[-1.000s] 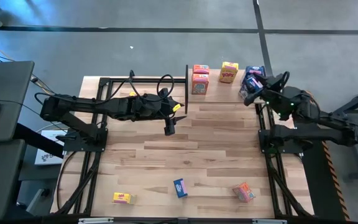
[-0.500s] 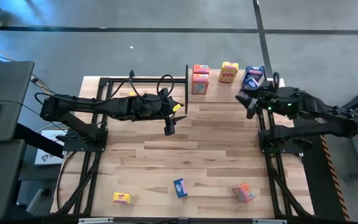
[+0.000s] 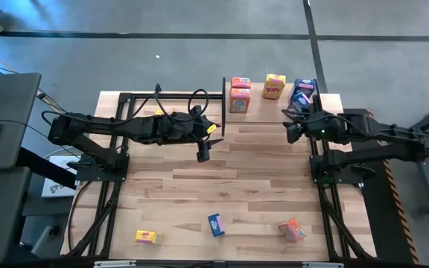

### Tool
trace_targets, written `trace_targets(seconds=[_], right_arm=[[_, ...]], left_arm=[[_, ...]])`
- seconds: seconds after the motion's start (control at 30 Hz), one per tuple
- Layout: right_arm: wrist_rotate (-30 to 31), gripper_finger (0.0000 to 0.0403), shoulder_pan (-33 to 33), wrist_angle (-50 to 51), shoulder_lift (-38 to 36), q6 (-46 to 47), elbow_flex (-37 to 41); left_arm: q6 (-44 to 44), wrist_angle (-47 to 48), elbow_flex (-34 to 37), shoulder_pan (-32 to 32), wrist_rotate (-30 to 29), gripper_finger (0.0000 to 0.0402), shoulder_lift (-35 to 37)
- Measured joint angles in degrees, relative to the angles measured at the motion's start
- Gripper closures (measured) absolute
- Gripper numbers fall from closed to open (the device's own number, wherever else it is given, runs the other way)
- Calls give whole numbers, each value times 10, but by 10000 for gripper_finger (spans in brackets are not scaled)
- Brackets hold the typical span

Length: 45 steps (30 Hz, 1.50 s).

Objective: Stack cereal on shelf
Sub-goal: Put the top blue cereal box on the shelf aligned with the other blue cereal box

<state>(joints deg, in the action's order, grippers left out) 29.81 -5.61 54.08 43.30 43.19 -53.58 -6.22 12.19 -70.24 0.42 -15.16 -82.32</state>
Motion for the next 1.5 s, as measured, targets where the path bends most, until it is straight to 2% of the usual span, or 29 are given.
trace_targets(seconds=[0.2,0.53,0.97,1.3,1.5], right_arm=[[53,182,0,61,9,34,0],[111,182,-9,77,10,33,0],[114,182,-73,100,10,29,1],[117,182,-92,101,10,13,1],[71,182,-92,101,10,13,1]], left_arm=[[0,0,0,0,0,184,0],[0,0,0,0,0,184,0],[0,0,0,0,0,184,0],[0,0,0,0,0,184,0],[0,0,0,0,0,184,0]])
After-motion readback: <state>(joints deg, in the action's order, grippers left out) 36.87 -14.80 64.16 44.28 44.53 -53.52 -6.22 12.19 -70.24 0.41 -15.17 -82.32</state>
